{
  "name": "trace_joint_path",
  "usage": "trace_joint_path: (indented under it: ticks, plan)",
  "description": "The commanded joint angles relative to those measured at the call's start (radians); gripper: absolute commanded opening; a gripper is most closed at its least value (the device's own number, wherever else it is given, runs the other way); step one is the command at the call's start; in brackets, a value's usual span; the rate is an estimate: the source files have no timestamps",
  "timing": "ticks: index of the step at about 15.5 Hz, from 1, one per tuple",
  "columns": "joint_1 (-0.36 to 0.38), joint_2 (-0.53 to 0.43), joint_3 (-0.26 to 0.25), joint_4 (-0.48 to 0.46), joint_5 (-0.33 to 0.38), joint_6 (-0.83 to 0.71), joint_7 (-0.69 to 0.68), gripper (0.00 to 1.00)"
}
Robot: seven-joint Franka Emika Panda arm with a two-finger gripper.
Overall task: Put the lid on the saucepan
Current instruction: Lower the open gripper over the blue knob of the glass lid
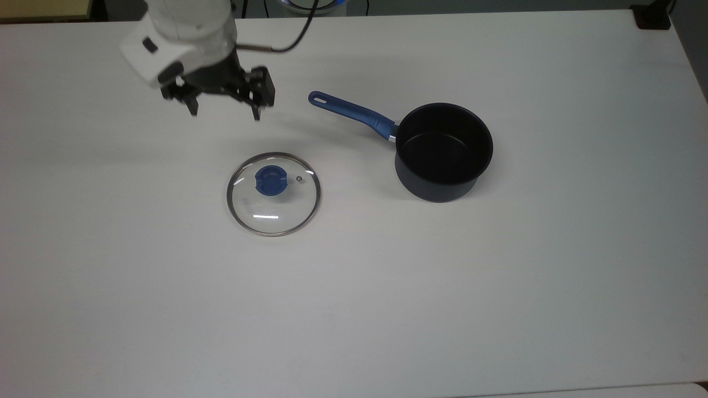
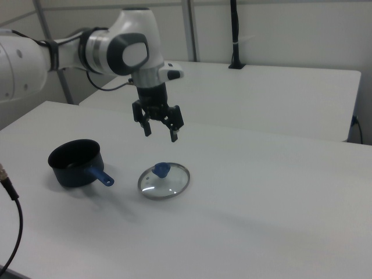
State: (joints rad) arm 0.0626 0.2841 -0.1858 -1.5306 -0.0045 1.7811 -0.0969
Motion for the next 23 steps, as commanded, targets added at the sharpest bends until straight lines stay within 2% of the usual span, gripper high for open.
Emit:
trace_joint_path:
  ticks: [1,6,8,16,20,23]
  plan:
    - [0.010,0.044,-0.001,-0.011,-0.009,0.087,-0.014,1.00]
    - [0.014,0.121,0.006,-0.014,-0.012,0.162,-0.017,1.00]
    - [0.048,0.150,0.006,-0.016,-0.015,0.175,-0.049,1.00]
    - [0.079,0.184,0.006,-0.049,-0.037,0.179,-0.102,1.00]
    - [0.080,0.195,0.006,-0.063,-0.068,0.181,-0.102,0.95]
    - [0.083,0.196,0.006,-0.077,-0.068,0.188,-0.099,0.86]
